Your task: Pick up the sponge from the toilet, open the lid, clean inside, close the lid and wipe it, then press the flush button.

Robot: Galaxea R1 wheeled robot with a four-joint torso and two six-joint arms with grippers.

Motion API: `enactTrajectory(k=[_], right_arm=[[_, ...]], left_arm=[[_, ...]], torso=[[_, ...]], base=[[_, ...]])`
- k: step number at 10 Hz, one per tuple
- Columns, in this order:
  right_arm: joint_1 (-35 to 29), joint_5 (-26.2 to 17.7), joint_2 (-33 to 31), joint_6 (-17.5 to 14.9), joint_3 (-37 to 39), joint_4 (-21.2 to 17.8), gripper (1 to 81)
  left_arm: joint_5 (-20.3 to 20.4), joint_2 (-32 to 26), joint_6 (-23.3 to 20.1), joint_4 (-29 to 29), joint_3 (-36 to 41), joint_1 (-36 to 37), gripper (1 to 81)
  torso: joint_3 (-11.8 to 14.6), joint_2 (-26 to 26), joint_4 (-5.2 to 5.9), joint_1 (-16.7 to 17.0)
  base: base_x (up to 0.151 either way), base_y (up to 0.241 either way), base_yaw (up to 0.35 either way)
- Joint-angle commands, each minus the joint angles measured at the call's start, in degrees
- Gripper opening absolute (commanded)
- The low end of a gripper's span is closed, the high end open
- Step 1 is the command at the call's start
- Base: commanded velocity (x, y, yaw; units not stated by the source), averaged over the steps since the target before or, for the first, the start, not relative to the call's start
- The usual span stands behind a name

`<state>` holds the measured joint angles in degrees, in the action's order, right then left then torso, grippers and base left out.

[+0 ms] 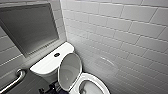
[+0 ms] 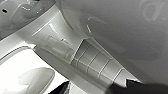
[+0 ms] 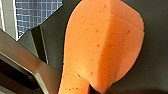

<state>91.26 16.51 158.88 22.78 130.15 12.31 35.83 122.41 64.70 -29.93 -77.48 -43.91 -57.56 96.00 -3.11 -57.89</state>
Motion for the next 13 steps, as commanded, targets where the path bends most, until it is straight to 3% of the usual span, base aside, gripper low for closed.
enactTrajectory(k=[1, 4, 7, 9, 11, 13], right_arm=[[0.8, -3.1, -0.6, 0.0, -2.0, 1.4, 1.0], [1.1, -2.9, -0.8, 0.1, -2.2, 1.4, 1.0], [0.7, -2.8, -0.8, 0.0, -2.0, 1.4, 1.0], [0.5, -2.9, -0.8, 0.0, -1.9, 1.5, 1.0], [-0.2, -2.9, -1.2, 0.0, -1.9, 1.9, 1.0], [-0.8, -3.1, -1.2, 0.0, -1.8, 2.6, 1.0]], left_arm=[[0.6, -4.6, 0.0, 2.8, 1.4, 4.8, 81.1], [1.8, -5.9, 0.0, 3.0, 1.7, 4.0, 81.1], [1.1, -4.8, -0.2, 14.0, 0.8, -0.2, 81.1], [-2.1, -3.7, -0.2, 26.1, -2.7, -4.2, 81.1], [-4.2, -2.8, 0.0, 47.7, -9.5, -8.5, 81.1], [-5.2, -2.8, 0.1, 64.1, -12.7, -12.1, 81.1]], torso=[[0.0, 0.0, 0.0, 0.0], [0.0, 0.0, 0.0, 0.0], [0.0, 0.0, 0.0, 0.0], [0.0, 0.0, 0.0, 0.0], [0.0, 0.0, 0.0, 0.0], [0.0, 0.0, 0.0, 0.0]], base=[[0.0, 0.0, 0.0], [0.0, 0.0, 0.0], [0.0, 0.0, 0.0], [0.0, 0.0, 0.0], [0.0, 0.0, 0.0], [0.0, 0.0, 0.0]])
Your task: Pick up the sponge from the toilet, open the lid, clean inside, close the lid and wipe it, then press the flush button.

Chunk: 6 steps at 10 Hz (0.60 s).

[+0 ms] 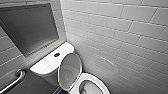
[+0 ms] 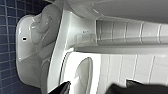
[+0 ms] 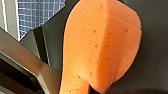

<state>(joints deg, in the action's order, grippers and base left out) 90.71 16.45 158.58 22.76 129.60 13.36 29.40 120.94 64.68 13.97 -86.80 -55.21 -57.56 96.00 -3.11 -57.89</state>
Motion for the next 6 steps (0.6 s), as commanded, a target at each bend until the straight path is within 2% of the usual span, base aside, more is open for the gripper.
enactTrajectory(k=[1, 5, 6], right_arm=[[-0.6, -3.1, -0.9, 0.0, -1.0, 1.9, 1.0], [-1.4, -2.9, -0.9, 0.1, 0.1, 3.1, 1.0], [-1.5, -2.9, -0.7, 0.1, 0.1, 3.4, 1.0]], left_arm=[[-1.0, 0.1, 0.1, 27.5, -5.4, -2.5, 81.1], [-19.6, 7.6, -0.3, 47.8, -10.9, -9.0, 81.1], [-22.1, 8.1, -0.3, 53.1, -10.8, -10.6, 81.1]], torso=[[0.0, 0.0, 0.0, 0.0], [0.0, 0.0, 0.0, 0.0], [0.0, 0.0, 0.0, 0.0]], base=[[0.0, 0.0, 0.0], [0.0, 0.0, 0.0], [0.0, 0.0, 0.0]])
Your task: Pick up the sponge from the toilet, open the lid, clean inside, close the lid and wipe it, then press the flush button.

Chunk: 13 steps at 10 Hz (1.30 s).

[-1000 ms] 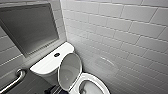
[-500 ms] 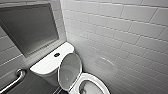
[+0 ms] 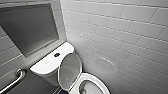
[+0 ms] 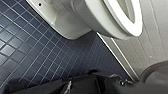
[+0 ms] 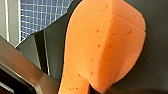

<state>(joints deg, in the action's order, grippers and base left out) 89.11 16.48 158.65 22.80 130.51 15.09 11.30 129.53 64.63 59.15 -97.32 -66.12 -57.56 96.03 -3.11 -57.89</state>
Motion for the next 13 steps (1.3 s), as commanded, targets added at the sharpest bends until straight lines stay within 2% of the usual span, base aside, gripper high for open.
enactTrajectory(k=[1, 2, 4, 5, 8, 11, 13], right_arm=[[0.1, -2.9, -0.8, 0.0, -0.7, 1.9, 1.0], [0.1, -2.9, -0.7, 0.1, -0.5, 1.9, 1.0], [-0.1, -2.9, -0.6, 0.1, -0.5, 1.9, 1.0], [-0.1, -2.9, -0.6, 0.1, -0.5, 1.9, 1.0], [-0.1, -2.9, -0.5, 0.1, -0.4, 1.9, 1.0], [-0.1, -2.8, 0.3, 0.1, 0.3, 1.9, 1.0], [-0.2, -2.8, 0.9, 0.1, 0.7, 1.9, 1.0]], left_arm=[[-4.8, -0.4, -0.3, 11.4, -0.4, -0.8, 81.1], [-5.3, -0.5, -0.3, 13.9, -0.9, -2.0, 81.1], [-5.0, 0.6, -0.3, 14.2, -3.5, -2.9, 81.1], [-5.2, 1.0, -0.2, 14.2, -3.8, -3.0, 81.1], [-5.3, 4.0, -0.7, 14.5, -7.6, -4.1, 81.1], [-5.3, 6.9, -0.8, 16.5, -11.1, -6.5, 81.1], [-5.2, 10.2, -0.7, 16.6, -16.5, -8.5, 81.1]], torso=[[0.0, 0.0, 0.0, 0.0], [0.0, 0.0, 0.0, 0.0], [0.0, 0.0, 0.0, 0.0], [0.0, -5.7, 0.0, 3.7], [0.0, -7.7, 0.0, 5.0], [0.0, -14.0, 0.0, 9.0], [0.0, -18.2, 0.0, 11.7]], base=[[0.0, 0.0, 0.0], [0.0, 0.0, 0.0], [0.0, 0.0, 0.0], [0.0, 0.0, 0.0], [0.0, 0.0, 0.0], [0.0, 0.0, 0.0], [0.0, 0.0, 0.0]])
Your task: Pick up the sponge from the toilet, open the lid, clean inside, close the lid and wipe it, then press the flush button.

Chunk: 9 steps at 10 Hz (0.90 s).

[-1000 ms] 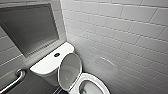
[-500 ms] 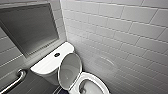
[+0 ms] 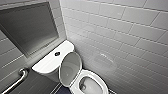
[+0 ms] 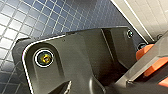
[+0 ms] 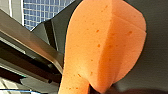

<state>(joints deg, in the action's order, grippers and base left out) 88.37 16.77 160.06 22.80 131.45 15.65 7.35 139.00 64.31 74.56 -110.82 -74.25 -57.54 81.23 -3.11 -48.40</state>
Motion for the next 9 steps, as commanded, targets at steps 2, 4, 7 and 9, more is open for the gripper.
enactTrajectory(k=[2, 4, 7, 9], right_arm=[[0.5, -3.1, -0.2, 0.1, 0.0, 1.3, 1.0], [0.5, -3.1, -0.2, 0.1, 0.1, 1.4, 1.0], [0.4, -3.1, 0.9, 0.0, 1.8, 1.5, 1.0], [0.4, -3.2, 2.1, 0.0, 3.4, 1.7, 1.0]], left_arm=[[-1.0, 5.3, -0.4, 1.2, -9.6, -2.0, 81.1], [-0.9, 7.5, -0.4, 1.1, -11.9, -2.6, 81.1], [-1.0, 9.5, -0.1, 0.6, -15.1, -3.5, 81.1], [-1.2, 12.5, 0.4, 0.1, -20.4, -5.0, 81.1]], torso=[[1.5, -7.6, 0.0, 4.9], [3.7, -11.8, 0.0, 7.5], [3.4, -18.2, 0.0, 11.7], [4.0, -16.5, 0.0, 10.7]], base=[[0.0, 0.0, 0.0], [0.0, 0.0, 0.0], [0.0, 0.0, 0.0], [0.0, 0.0, 0.0]])
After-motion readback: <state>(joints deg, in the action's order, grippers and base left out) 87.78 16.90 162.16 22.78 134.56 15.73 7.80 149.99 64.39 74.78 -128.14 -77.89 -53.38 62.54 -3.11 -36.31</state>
